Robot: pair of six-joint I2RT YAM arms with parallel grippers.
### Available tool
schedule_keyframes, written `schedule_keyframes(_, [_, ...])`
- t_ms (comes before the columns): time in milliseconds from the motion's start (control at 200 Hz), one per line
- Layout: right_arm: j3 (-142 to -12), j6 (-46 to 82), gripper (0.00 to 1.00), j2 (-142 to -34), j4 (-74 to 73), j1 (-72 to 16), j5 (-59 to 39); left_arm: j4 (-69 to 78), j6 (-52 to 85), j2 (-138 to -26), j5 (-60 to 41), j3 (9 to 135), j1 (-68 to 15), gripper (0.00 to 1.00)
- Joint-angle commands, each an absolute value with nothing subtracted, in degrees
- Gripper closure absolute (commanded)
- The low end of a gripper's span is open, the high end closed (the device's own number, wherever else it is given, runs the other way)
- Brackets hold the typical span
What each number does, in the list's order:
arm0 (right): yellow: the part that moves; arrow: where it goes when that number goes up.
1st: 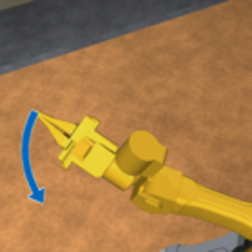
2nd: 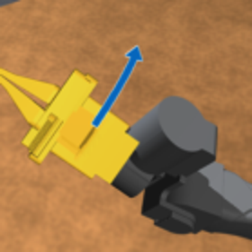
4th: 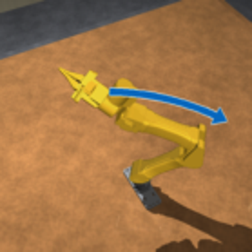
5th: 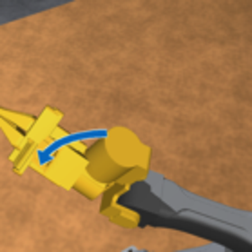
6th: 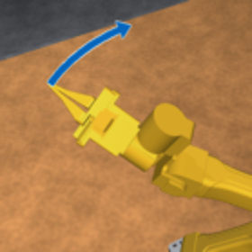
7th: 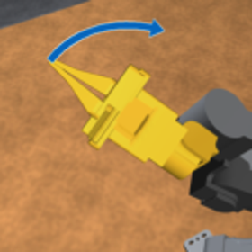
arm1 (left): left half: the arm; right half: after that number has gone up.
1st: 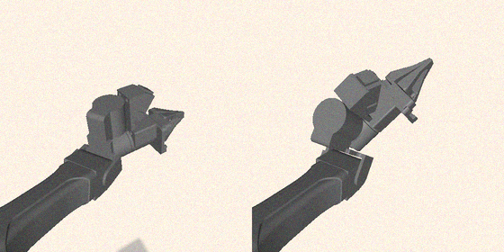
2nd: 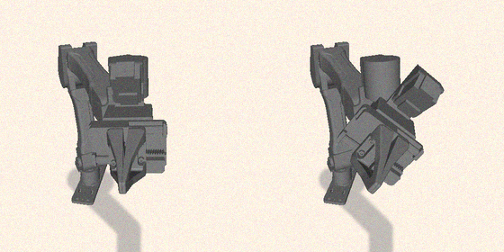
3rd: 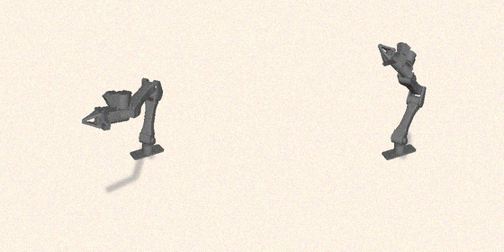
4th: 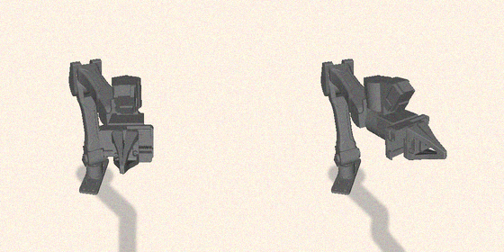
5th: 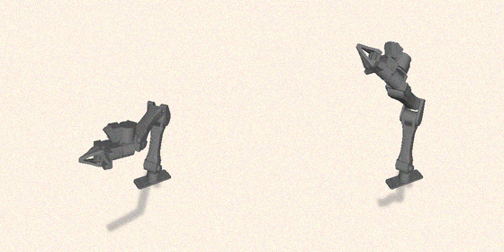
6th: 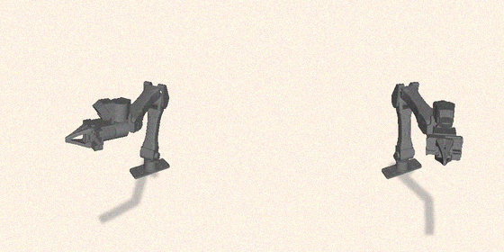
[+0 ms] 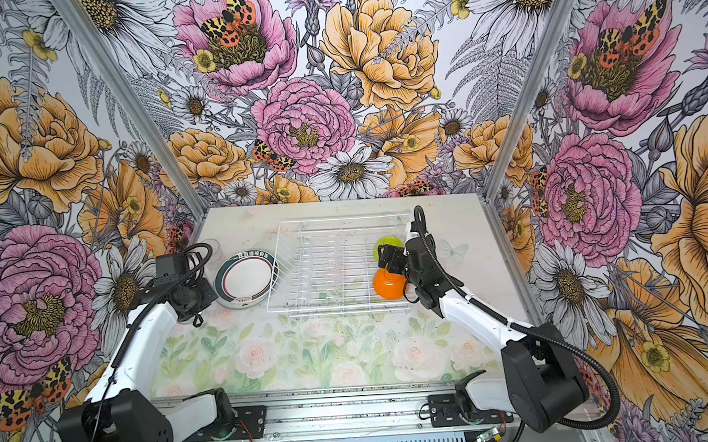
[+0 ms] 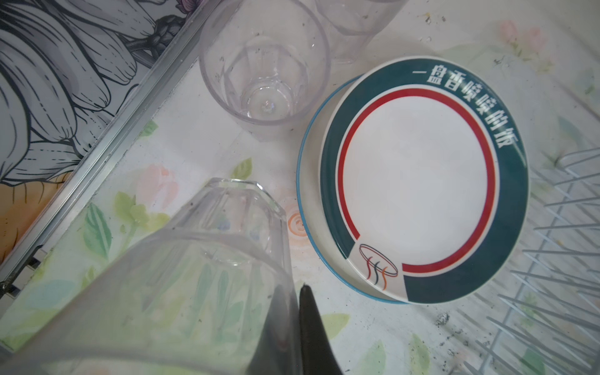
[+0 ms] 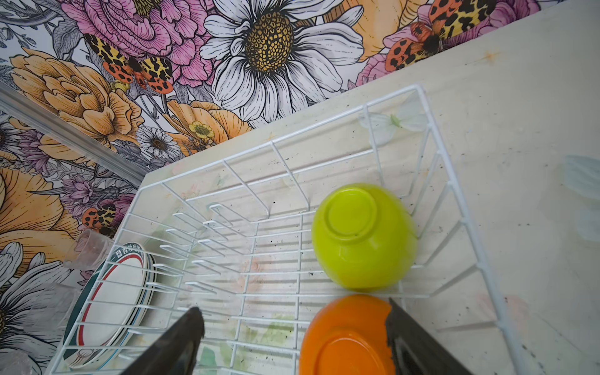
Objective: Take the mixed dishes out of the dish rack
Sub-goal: 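Set the glass upright beside the other glasses with the left gripper, then open and raise the left gripper and move it toward the orange bowl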
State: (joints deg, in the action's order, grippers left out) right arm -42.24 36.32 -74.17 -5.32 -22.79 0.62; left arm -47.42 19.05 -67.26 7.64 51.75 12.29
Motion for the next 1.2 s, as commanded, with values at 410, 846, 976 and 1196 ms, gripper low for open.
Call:
schedule_keyframes(410, [-40.9, 33.3, 0.11, -71.0, -4.6, -22.1, 2.5, -47.0, 14.7, -77.1, 10.0, 57.1, 17.0, 1.00])
schedule_keyframes(846, [-40.7, 33.7, 0.11, -71.5, -4.3, -20.7, 2.4, -47.2, 14.7, -84.9, 7.9, 60.0, 17.1, 0.72])
schedule_keyframes(976, [-41.0, 34.0, 0.11, -72.1, -4.3, -20.6, 2.1, -47.3, 14.6, -83.7, 8.0, 59.9, 16.9, 0.52])
schedule_keyframes(1196, [-41.7, 34.3, 0.11, -73.7, -4.3, -20.6, 1.3, -49.2, 13.9, -78.0, 7.2, 58.9, 15.7, 0.16])
